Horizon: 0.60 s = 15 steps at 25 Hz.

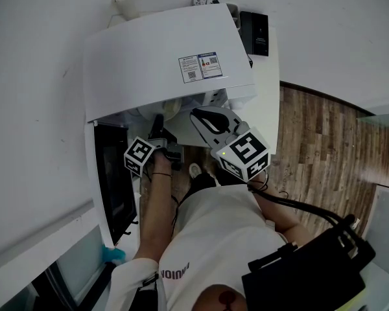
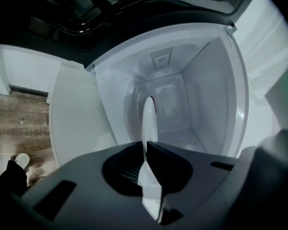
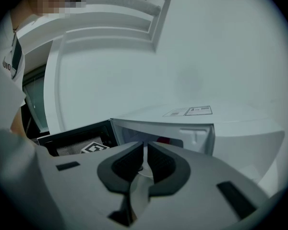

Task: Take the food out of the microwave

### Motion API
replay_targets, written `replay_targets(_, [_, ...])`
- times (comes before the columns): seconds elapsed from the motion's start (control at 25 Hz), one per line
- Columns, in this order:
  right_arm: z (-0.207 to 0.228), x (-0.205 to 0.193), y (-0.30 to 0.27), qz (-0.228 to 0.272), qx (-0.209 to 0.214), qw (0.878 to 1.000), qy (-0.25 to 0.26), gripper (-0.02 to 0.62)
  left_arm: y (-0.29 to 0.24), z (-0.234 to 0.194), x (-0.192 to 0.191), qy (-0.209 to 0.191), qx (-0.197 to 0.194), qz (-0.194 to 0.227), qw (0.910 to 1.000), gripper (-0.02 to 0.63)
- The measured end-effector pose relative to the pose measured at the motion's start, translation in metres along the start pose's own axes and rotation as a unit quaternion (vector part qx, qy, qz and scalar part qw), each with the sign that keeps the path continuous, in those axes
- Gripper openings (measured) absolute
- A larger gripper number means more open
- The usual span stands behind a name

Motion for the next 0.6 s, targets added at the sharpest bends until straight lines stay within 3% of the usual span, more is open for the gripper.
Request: replay_targets(0.6, [0.0000,-0.0009,-0.0007,-0.002,-0.001,1.000,0.000,0.025,0.0098,0.0044,-0.0058,0.039,-0.044,-0.015,0.9981,0.026])
Point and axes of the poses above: the fingertips, and each gripper's own axes: y backward along the fingers, z to its right, x out of its top, the point moved 5 cm from there along y, backward along the fingers, and after that the axes turned 4 degrees about y, right-handed, at the moved point
